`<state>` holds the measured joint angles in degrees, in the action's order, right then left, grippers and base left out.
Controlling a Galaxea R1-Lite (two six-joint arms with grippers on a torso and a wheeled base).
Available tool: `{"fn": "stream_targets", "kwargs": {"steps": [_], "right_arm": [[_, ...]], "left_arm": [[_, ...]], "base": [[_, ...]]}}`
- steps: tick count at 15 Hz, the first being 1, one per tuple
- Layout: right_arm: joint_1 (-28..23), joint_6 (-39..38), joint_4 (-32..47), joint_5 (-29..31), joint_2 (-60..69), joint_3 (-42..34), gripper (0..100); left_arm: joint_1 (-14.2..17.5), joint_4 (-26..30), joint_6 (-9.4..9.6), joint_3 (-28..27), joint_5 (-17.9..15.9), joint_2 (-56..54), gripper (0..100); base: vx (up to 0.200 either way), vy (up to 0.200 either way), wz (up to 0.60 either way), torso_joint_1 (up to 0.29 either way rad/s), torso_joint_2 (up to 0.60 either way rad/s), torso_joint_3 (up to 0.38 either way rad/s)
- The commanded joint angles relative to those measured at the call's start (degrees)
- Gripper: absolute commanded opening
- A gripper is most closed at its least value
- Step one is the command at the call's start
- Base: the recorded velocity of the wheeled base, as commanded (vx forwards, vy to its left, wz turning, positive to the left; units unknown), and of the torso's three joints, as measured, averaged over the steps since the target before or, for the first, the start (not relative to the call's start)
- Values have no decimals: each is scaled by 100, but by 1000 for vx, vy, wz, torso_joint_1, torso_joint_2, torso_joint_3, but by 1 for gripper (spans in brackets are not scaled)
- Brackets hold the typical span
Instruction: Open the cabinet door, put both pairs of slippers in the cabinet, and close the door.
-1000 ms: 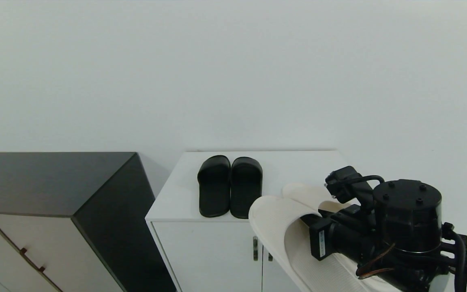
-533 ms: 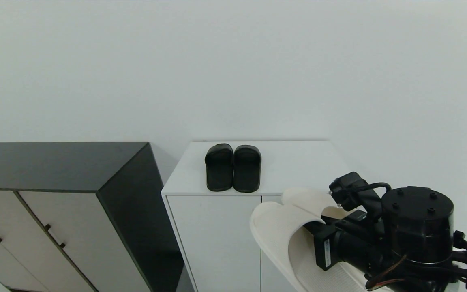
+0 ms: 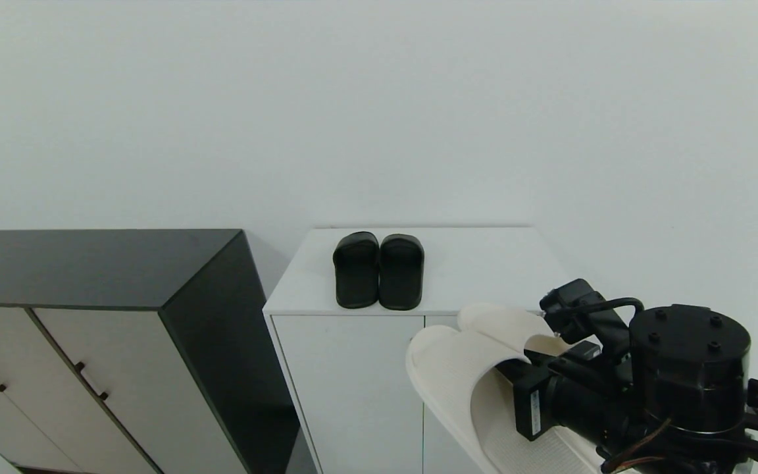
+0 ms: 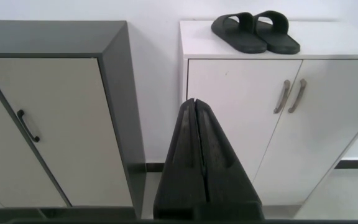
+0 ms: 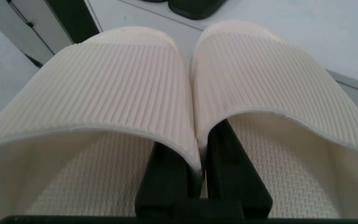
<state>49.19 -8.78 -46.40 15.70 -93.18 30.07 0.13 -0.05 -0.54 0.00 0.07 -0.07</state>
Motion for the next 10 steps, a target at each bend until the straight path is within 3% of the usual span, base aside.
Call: {"fn": "stream_targets", "kwargs": {"steps": [1,6,10], "right_arm": [[-23,-1,-18,3,55,-37,0],[-23,25,-18,-14,81,-116,0],[-23,25,-18,-14,81,-160,0]], "left_arm": [[4,-4,1,0,1,7,0],[4,-4,1,0,1,7,0],[4,-4,1,0,1,7,0]], "base": [[0,0,0,0,0,0],[0,0,0,0,0,0],[0,0,0,-147,329,179]]}}
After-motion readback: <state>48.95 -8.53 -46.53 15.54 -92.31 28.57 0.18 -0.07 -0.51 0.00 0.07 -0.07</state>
